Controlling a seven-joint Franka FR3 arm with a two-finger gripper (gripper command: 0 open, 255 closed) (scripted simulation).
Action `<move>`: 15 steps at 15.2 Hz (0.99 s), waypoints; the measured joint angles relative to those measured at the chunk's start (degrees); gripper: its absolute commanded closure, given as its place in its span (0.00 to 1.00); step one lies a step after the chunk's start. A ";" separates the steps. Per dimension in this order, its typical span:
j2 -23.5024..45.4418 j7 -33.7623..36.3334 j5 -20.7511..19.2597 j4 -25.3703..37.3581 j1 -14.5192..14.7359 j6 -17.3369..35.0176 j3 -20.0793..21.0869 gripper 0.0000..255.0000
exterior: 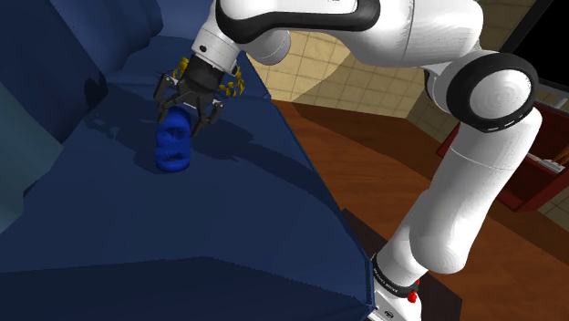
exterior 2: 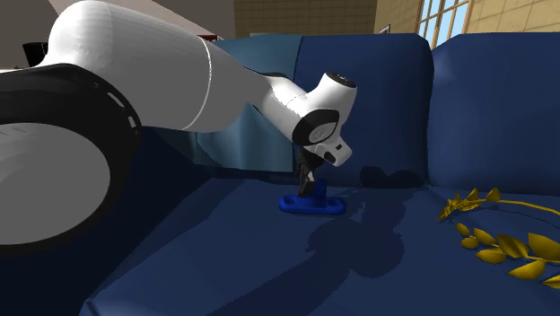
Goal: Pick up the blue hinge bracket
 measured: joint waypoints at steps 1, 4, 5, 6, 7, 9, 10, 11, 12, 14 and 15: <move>-0.12 0.10 -0.03 0.14 -0.03 -0.31 -0.02 1.00; -0.36 0.63 -0.23 1.50 -0.16 -1.94 -0.12 1.00; -0.49 0.92 -0.32 2.15 -0.20 -2.68 -0.14 1.00; -0.39 1.23 -0.47 3.01 -0.20 -3.38 -0.16 1.00; -0.35 1.46 -0.58 3.68 -0.22 -3.99 -0.18 1.00; -0.23 2.27 -0.88 5.30 -0.09 -5.29 -0.13 1.00; -0.28 2.53 -0.97 5.98 -0.12 -5.99 -0.15 1.00; -0.41 2.77 -1.02 6.62 -0.17 -6.73 -0.18 1.00; -0.42 3.02 -1.10 7.26 -0.18 -7.32 -0.18 1.00; -0.02 3.68 -1.42 9.30 -0.17 -8.87 -0.21 1.00; -0.07 4.00 -1.49 10.00 -0.16 -9.56 -0.21 1.00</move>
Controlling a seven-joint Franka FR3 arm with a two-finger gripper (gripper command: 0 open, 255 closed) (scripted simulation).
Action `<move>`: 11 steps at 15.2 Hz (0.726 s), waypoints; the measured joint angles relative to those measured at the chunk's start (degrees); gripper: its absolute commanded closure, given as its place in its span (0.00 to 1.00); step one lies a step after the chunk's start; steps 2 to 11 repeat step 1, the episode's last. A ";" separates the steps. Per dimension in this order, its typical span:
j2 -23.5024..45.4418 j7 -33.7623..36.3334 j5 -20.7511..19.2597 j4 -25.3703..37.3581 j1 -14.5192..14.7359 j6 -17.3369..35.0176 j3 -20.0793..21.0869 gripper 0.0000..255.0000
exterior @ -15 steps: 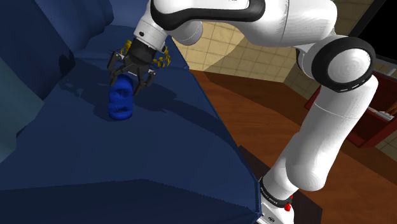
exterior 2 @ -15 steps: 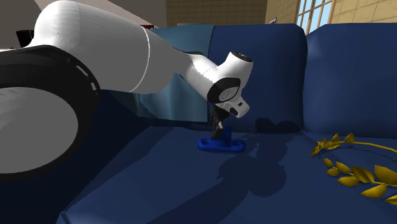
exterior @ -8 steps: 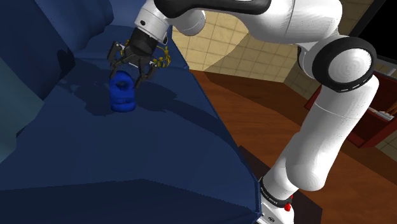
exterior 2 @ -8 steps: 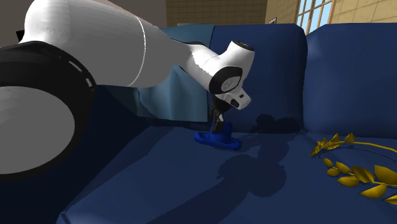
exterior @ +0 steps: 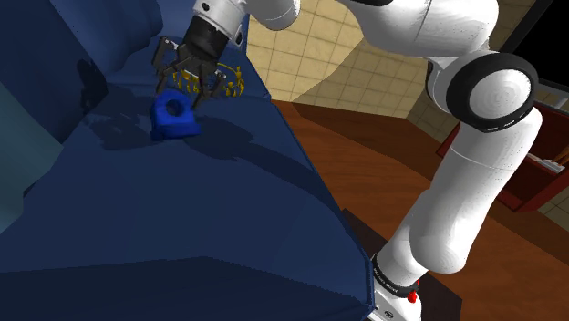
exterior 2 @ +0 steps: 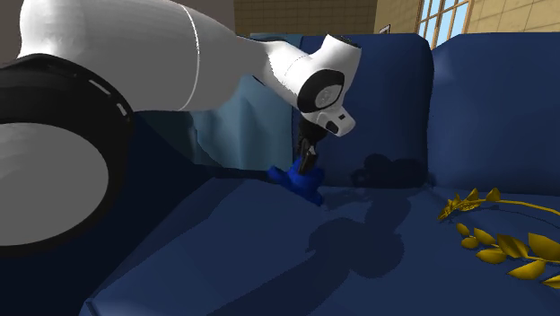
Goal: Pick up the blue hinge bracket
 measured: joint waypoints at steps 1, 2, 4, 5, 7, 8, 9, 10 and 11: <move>0.09 0.18 -0.08 0.53 0.01 -0.40 0.00 1.00; 0.09 0.18 -0.08 0.53 0.01 -0.40 0.00 1.00; 0.09 0.18 -0.08 0.53 0.01 -0.40 0.00 1.00; 0.09 0.18 -0.08 0.53 0.01 -0.40 0.00 1.00; 0.09 0.18 -0.08 0.53 0.01 -0.40 0.00 1.00; 0.09 0.18 -0.08 0.53 0.01 -0.40 0.00 1.00; 0.09 0.18 -0.08 0.53 0.01 -0.40 0.00 1.00; 0.09 0.18 -0.08 0.53 0.01 -0.40 0.00 1.00; 0.09 0.18 -0.08 0.53 0.01 -0.40 0.00 1.00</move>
